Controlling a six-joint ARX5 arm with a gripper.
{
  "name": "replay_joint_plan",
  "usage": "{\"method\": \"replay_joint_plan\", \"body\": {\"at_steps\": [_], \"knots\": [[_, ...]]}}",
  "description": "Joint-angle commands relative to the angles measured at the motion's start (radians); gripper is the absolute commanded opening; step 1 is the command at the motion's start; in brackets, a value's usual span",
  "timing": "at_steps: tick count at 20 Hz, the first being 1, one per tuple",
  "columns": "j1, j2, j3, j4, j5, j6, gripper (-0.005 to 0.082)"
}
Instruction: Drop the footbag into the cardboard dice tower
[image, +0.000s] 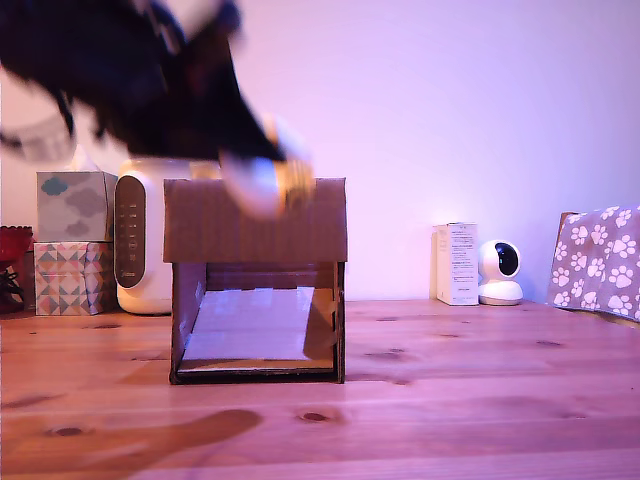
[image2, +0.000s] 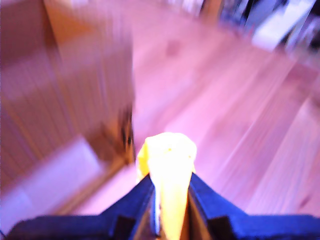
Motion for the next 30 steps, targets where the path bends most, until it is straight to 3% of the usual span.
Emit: {"method": "replay_joint_plan", "body": {"at_steps": [1, 5, 8, 11, 16, 20, 30], "knots": [[-0.002, -0.043, -0.004, 0.011, -0.018, 0.006, 0.0072], [0.003, -0.103, -0.001, 0.097, -0.079, 0.051, 0.0072], [0.048, -0.073, 0.039, 0.125, -0.085, 0.074, 0.0072], [0.101, -0.004, 0.133, 0.089, -0.077, 0.073, 0.0072], [0.185, 0.172, 0.376, -0.146, 0.009, 0.073, 0.0072], [0.240, 0.312, 0.513, -0.220, 0.051, 0.080, 0.0072], [0.282, 0.400, 0.559, -0.250, 0.058, 0.092, 0.0113]]}}
